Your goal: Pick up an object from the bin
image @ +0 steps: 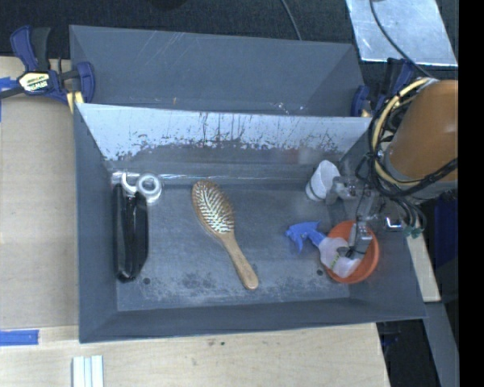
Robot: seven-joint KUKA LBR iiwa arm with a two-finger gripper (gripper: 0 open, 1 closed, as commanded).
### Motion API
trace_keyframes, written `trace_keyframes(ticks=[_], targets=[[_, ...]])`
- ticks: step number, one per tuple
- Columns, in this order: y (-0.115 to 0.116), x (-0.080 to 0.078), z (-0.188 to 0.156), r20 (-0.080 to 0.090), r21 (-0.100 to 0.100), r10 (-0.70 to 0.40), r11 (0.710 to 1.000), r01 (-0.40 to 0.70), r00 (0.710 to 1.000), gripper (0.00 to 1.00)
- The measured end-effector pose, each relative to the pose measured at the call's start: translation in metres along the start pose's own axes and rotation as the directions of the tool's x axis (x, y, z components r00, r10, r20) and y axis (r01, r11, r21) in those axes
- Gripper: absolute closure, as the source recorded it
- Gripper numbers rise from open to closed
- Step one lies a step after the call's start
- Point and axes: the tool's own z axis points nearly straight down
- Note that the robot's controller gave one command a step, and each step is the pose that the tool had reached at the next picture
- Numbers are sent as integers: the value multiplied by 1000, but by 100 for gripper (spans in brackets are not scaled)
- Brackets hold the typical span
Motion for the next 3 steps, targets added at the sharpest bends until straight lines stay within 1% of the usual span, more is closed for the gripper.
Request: trace_keyframes(ticks=[1, 2, 3], targets=[[0, 0, 0, 0, 0, 0, 1000, 0, 1000, 0], [-8, 0, 0, 4, -1, 2, 1000, -2, 1000, 0], [20, 33, 77, 3, -3, -162, 987, 162, 987, 0]])
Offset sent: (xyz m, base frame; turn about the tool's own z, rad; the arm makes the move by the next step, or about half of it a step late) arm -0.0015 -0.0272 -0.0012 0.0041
